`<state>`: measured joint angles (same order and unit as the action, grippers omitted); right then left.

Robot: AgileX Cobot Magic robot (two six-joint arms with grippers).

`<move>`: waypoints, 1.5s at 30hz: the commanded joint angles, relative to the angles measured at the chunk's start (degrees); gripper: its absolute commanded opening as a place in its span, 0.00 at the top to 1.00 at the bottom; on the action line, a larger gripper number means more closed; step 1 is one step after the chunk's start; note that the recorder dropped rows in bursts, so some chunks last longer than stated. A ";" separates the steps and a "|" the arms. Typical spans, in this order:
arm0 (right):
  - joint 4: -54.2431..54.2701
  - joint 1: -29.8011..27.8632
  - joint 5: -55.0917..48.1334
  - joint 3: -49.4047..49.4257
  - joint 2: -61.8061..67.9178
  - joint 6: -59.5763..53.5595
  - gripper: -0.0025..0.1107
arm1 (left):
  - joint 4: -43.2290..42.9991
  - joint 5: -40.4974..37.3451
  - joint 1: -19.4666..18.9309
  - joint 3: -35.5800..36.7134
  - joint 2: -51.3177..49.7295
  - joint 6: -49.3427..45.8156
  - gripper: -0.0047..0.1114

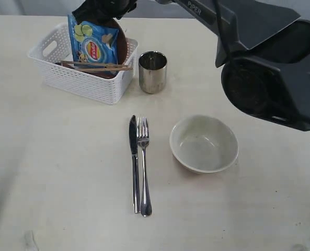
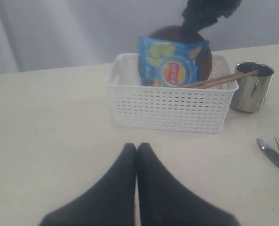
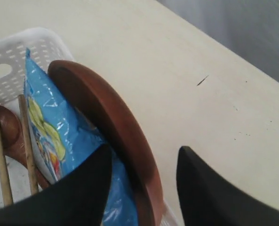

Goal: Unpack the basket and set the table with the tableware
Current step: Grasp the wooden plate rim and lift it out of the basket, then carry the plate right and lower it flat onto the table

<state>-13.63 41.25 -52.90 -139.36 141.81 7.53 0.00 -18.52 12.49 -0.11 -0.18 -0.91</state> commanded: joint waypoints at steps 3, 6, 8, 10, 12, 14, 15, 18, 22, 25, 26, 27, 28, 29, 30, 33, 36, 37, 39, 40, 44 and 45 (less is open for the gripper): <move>0.13 -0.28 0.18 -0.24 -0.05 0.18 0.62 | 0.00 0.22 -0.14 0.11 0.18 0.14 0.96; 2.66 -0.28 -0.49 -0.24 0.70 0.18 0.64 | 0.00 0.22 -0.14 0.11 0.18 0.14 0.96; 3.40 -0.28 -1.58 -0.24 1.67 0.18 0.74 | 0.00 0.22 -0.14 0.11 0.18 0.14 0.96; 3.51 -0.28 -2.21 -0.24 2.38 0.18 0.84 | 0.00 0.22 -0.14 0.11 0.18 0.14 0.96; 3.63 -0.28 -3.02 -0.24 2.63 0.18 0.97 | 0.00 0.22 -0.14 0.11 0.18 0.14 0.96; 3.63 -0.28 -3.26 -0.24 2.53 0.18 0.98 | 0.00 0.22 -0.14 0.11 0.18 0.14 0.96; 4.18 -0.28 -3.49 -0.24 2.19 0.18 0.98 | 0.00 0.22 -0.14 0.11 0.18 0.14 0.96; 4.39 -0.14 -4.30 -0.37 0.88 -0.06 0.98 | 0.00 0.22 -0.14 0.11 0.18 0.14 0.96; -0.57 -0.01 -6.80 -0.46 -2.42 0.12 0.98 | 0.00 0.22 -0.14 0.11 0.18 0.14 0.96; -3.16 0.36 -8.67 -0.46 -5.11 0.22 0.98 | 0.00 0.22 -0.14 0.11 0.18 0.14 0.96; -3.18 0.36 -8.98 -0.46 -5.82 0.22 0.98 | 0.00 0.22 -0.14 0.11 0.18 0.14 0.96; -3.28 0.36 -9.22 -0.46 -6.80 0.22 0.98 | 0.00 0.22 -0.14 0.11 0.18 0.14 0.96; -3.28 0.36 -9.64 -0.46 -7.46 0.22 0.98 | 0.00 0.22 -0.14 0.11 0.18 0.14 0.96; -3.40 0.36 -10.85 -0.46 -8.21 0.22 0.98 | 0.00 0.22 -0.14 0.11 0.18 0.14 0.96; -3.64 0.36 -11.84 -0.46 -8.50 0.22 0.98 | 0.00 0.22 -0.14 0.11 0.18 0.14 0.96; -4.47 0.24 -14.67 -0.46 -9.86 0.22 0.98 | 0.00 0.22 -0.14 0.11 0.18 0.14 0.96; -4.47 0.14 -16.75 -0.46 -11.36 0.22 0.98 | 0.00 0.22 -0.14 0.11 0.18 0.14 0.96; -4.25 0.14 -17.07 -0.46 -11.58 0.22 0.98 | 0.00 0.22 -0.14 0.11 0.18 0.14 0.96; -3.82 0.14 -17.07 -0.46 -13.01 0.22 0.98 | 0.00 0.22 -0.14 0.11 0.18 0.14 0.96; -3.41 0.37 -17.07 -0.46 -13.40 0.05 0.98 | 0.00 0.22 -0.14 0.11 0.18 0.14 0.96; -3.39 0.87 -17.07 -0.46 -14.97 -0.02 0.98 | 0.00 0.22 -0.14 0.11 0.18 0.14 0.96; -3.62 0.77 -17.07 -0.34 -15.40 -0.02 0.98 | 0.00 0.22 -0.14 0.11 0.18 0.14 0.96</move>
<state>-16.98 41.83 -70.35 -139.40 128.37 7.59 0.00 -18.52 12.49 -0.11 -0.18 -0.91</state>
